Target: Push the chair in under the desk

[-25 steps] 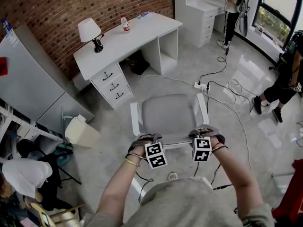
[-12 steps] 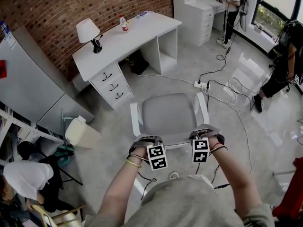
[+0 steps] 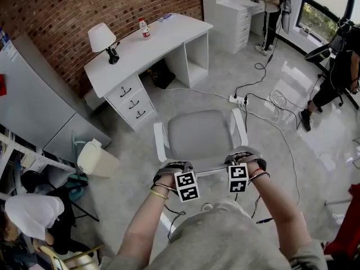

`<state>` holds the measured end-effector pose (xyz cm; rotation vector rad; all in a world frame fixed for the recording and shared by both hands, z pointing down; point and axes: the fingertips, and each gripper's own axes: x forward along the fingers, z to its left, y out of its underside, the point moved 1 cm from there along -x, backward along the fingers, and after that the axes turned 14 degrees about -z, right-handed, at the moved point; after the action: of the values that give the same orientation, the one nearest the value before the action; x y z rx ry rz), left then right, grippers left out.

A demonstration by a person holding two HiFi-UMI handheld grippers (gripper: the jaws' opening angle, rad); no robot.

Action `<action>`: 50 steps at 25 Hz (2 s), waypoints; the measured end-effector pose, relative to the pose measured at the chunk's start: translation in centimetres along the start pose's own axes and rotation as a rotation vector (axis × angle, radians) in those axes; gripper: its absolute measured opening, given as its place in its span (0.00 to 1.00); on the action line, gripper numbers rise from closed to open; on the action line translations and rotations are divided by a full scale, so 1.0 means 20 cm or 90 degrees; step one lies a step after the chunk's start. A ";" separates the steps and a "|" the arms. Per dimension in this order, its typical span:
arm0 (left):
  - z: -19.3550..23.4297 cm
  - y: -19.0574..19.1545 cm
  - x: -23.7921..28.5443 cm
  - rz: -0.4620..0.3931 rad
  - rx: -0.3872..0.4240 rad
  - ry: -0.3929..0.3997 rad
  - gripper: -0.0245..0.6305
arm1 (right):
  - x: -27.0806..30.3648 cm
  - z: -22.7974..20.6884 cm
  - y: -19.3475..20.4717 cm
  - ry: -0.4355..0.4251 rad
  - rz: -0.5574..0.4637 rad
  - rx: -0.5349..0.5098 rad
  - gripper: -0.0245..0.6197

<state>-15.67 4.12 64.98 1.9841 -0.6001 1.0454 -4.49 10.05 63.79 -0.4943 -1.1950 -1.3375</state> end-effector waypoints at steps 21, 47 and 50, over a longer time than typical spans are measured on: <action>0.03 0.01 0.02 0.010 0.008 -0.008 0.09 | 0.01 -0.03 0.01 0.007 0.001 -0.009 0.05; 0.24 0.10 0.07 0.023 0.011 -0.016 0.09 | 0.11 -0.24 0.03 0.014 -0.004 -0.017 0.05; 0.28 0.10 0.07 0.022 0.010 -0.016 0.09 | 0.11 -0.27 0.03 0.012 -0.004 -0.017 0.05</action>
<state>-13.78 -1.62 65.21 2.0096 -0.6444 1.0507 -2.41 4.47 63.88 -0.4968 -1.1643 -1.3622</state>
